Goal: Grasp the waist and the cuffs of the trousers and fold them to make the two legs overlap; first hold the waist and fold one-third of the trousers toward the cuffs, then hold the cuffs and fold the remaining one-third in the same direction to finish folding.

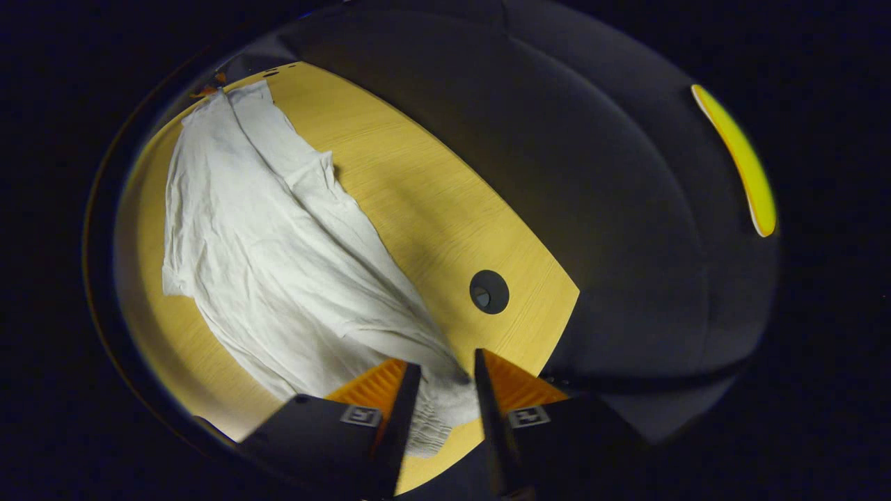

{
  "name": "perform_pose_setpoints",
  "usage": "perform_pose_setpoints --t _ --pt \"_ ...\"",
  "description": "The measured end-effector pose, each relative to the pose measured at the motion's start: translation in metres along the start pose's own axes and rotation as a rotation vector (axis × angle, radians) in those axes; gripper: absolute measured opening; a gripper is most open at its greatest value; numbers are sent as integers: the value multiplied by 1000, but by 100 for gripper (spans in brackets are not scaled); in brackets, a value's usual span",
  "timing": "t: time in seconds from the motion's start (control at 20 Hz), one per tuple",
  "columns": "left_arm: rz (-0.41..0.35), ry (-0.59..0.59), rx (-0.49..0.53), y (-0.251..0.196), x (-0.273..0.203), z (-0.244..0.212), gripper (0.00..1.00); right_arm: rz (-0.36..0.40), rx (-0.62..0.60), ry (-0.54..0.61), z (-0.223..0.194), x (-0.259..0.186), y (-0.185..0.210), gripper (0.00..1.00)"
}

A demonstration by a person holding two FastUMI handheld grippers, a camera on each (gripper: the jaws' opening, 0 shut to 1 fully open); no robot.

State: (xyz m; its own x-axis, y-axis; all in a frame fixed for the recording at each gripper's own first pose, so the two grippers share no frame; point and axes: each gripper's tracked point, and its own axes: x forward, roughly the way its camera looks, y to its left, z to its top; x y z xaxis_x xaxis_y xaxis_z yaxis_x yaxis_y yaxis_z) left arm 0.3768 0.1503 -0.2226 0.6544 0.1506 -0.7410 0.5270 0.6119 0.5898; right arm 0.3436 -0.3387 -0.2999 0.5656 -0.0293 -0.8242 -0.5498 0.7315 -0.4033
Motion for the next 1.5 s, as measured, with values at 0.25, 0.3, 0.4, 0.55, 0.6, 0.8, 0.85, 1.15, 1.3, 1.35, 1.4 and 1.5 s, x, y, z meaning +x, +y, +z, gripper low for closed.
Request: perform_pose_setpoints --t 0.25,0.3,0.4,0.55,0.6,0.8,0.85,1.15,1.3,1.35,1.4,1.5 --pt "42 -90 -212 -3 -28 -13 97 -63 251 -48 -21 -30 -19 98" --pt "55 -115 -281 -7 -35 -15 97 -78 332 -71 -23 -39 -24 98" --pt "88 -166 -411 -13 -53 -23 97 -104 500 -118 -28 -60 -33 98" --pt "92 -221 -606 -33 -80 -38 97 -138 679 -183 -43 -79 -36 98" --pt "89 -246 -678 -39 -87 -41 97 -157 731 -201 -48 -83 -36 98" --pt "102 -370 -1030 -65 -121 -52 97 -173 901 -248 -65 -73 -22 98" --pt "114 -389 -1096 -68 -129 -58 98 -163 942 -250 -69 -67 -15 98" --pt "147 -412 -1239 -94 -182 -94 96 -201 1173 -246 -85 -46 17 100" --pt "157 -401 -1225 -104 -203 -107 96 -244 1220 -228 -89 -41 22 99" --pt "158 -395 -1214 -107 -206 -111 96 -244 1230 -227 -90 -35 22 99" --pt "169 -392 -1202 -109 -211 -115 96 -250 1232 -214 -91 -33 24 99" --pt "168 -391 -1200 -116 -215 -118 96 -266 1224 -199 -89 -22 28 99"
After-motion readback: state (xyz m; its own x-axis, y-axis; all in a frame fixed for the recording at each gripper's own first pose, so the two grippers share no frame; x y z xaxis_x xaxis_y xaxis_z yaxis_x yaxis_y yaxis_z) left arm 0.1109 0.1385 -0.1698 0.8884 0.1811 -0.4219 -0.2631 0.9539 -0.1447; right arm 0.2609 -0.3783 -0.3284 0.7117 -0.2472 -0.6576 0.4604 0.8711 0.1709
